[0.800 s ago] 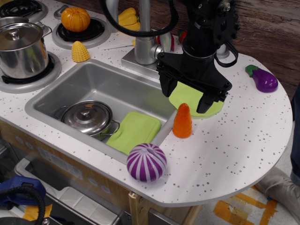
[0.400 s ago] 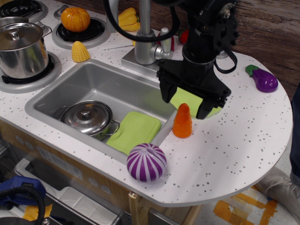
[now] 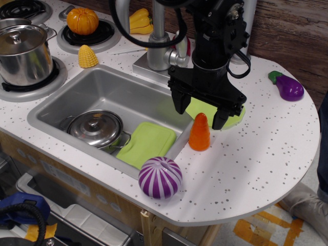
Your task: Put carrot on plate
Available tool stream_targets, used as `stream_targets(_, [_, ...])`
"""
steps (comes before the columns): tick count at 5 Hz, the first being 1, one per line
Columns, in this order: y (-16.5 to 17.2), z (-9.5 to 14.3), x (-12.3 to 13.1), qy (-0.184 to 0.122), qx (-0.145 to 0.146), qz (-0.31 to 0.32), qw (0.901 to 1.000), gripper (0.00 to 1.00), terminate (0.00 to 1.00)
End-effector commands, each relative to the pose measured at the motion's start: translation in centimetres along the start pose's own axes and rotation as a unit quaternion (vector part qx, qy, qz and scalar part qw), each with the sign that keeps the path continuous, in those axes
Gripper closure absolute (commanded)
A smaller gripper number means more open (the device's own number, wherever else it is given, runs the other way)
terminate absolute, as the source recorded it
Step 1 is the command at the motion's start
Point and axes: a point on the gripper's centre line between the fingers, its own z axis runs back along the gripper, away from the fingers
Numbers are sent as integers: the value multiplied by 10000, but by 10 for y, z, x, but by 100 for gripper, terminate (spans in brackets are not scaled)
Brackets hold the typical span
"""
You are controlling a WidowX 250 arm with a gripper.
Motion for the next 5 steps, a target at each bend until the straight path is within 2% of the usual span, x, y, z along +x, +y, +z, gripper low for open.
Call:
stream_targets(1, [6,-3,1,-208,-116,189,9995,0,0])
stream_targets(2, [8,-8,0,-217,-281,285,9990,100,0])
stream_targets(3, [8,-9,2,-116,-357,377,9986,100,0])
stream_targets(4, [4,-5,7,-206,-277,413,9986,100,0])
stream_targets(5, [6,21,16,-220,67,340,9992,100,0])
